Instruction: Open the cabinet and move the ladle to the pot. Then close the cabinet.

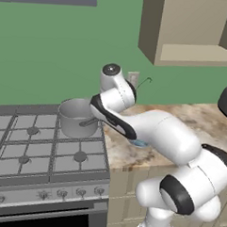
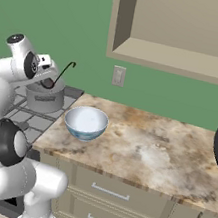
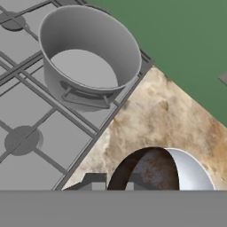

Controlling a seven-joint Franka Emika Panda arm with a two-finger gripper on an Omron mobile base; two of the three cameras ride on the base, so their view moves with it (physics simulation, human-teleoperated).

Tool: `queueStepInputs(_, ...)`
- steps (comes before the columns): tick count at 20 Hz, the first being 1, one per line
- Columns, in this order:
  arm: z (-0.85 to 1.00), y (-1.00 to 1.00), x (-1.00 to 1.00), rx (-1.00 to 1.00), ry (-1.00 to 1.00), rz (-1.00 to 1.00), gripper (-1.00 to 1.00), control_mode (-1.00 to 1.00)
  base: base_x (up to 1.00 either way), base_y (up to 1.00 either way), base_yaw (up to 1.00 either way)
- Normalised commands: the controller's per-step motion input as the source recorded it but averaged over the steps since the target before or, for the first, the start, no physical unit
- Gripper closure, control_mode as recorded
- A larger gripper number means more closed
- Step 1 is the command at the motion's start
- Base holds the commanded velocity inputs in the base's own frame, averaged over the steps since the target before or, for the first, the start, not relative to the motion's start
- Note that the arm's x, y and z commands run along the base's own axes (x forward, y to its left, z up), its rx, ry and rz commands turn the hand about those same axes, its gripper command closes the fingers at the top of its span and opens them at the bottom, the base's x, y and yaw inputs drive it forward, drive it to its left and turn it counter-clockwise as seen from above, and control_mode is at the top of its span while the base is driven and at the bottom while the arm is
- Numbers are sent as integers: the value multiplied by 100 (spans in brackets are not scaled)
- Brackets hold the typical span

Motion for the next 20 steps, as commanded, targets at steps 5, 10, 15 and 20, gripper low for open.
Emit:
queueStepInputs(5,0,33,52,0,0,6,100,-100,0,0,0)
queueStepInputs(10,0,41,46,0,0,5,100,-100,0,0,0)
queueStepInputs(15,-10,31,48,0,6,3,100,-100,0,0,0)
queueStepInputs(20,-13,26,57,0,10,2,100,-100,0,0,0)
